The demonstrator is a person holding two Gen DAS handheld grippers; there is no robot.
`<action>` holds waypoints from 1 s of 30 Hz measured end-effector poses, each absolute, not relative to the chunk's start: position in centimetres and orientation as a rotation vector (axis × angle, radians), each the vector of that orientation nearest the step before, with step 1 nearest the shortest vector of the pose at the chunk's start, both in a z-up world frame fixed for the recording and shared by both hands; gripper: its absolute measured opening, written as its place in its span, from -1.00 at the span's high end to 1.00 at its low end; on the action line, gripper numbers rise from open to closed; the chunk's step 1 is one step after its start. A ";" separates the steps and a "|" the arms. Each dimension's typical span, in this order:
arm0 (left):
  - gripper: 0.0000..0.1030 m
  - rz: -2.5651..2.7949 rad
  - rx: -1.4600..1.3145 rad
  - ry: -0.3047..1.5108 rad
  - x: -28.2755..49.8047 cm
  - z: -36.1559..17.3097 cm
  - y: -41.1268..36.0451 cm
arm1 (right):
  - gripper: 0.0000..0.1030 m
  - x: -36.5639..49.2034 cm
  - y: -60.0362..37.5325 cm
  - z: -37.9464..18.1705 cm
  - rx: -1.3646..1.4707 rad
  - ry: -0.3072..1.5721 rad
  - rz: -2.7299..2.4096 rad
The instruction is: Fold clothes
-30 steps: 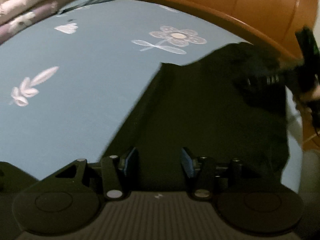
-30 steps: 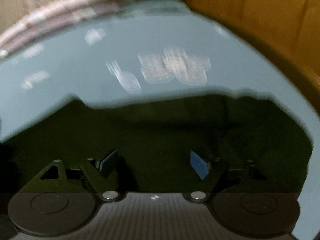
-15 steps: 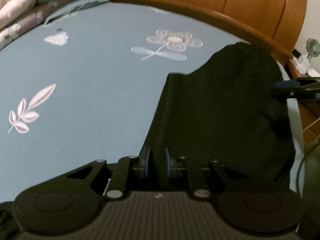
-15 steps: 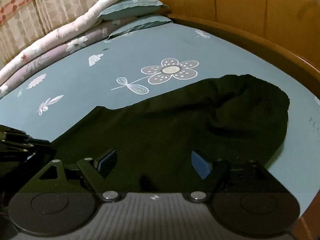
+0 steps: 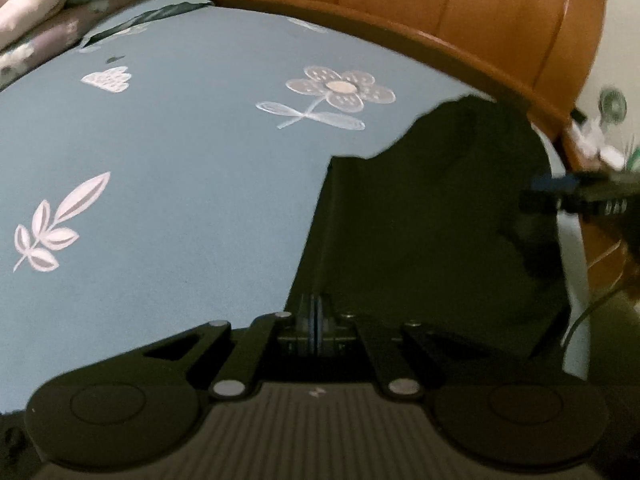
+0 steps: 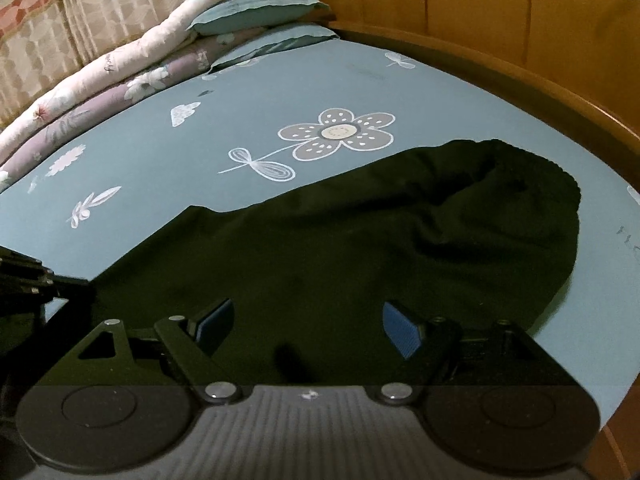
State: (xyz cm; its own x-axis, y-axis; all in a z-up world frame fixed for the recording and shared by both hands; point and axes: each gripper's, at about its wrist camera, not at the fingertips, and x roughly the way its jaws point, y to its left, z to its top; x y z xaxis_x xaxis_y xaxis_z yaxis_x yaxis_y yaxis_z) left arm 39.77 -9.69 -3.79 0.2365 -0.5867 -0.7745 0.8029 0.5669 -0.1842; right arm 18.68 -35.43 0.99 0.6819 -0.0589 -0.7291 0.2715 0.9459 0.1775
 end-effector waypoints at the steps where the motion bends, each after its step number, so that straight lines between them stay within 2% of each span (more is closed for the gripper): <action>1: 1.00 -0.969 0.270 0.919 39.8 -3.6 -9.6 | -0.65 18.8 -35.3 0.9 0.283 0.802 -0.186; 8: 1.00 -0.943 0.277 0.972 40.5 -5.3 -10.0 | -0.65 19.2 -34.8 0.2 0.286 0.829 -0.165; 11: 0.87 -0.929 0.283 0.981 40.7 -5.5 -9.9 | -0.65 19.2 -34.7 0.3 0.279 0.831 -0.163; 16: 0.86 -0.920 0.245 0.891 40.5 -2.2 -9.5 | -0.66 19.3 -33.5 -0.1 0.242 0.850 -0.134; 18: 0.85 -0.971 0.204 0.861 40.4 -0.9 -10.1 | -0.74 19.4 -32.7 -0.6 0.209 0.870 -0.118; 20: 0.84 -1.029 0.174 0.858 40.7 -0.4 -11.5 | -0.75 19.8 -31.9 -1.8 0.171 0.907 -0.112; 22: 0.84 -1.070 0.166 0.878 41.3 -1.2 -13.8 | -0.87 20.0 -31.3 -2.9 0.146 0.931 -0.113; 23: 0.84 -1.081 0.166 0.890 41.6 -1.8 -15.0 | -1.00 20.0 -31.0 -3.2 0.137 0.929 -0.109; 27: 0.80 -1.082 0.166 0.924 42.7 -4.6 -18.5 | -1.00 20.1 -30.2 -3.7 0.088 0.938 -0.107; 30: 0.91 -0.997 0.133 0.943 44.8 -6.0 -19.4 | -1.00 19.8 -30.4 -3.8 0.089 0.927 -0.099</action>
State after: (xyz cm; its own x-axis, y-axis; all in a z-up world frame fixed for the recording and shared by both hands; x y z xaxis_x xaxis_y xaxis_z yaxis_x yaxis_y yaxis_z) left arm 44.82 -19.37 -6.00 0.1984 -0.6561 -0.7281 0.7632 0.5695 -0.3052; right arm 19.80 -30.35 -3.79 0.5961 -0.0467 -0.8015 0.1230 0.9918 0.0337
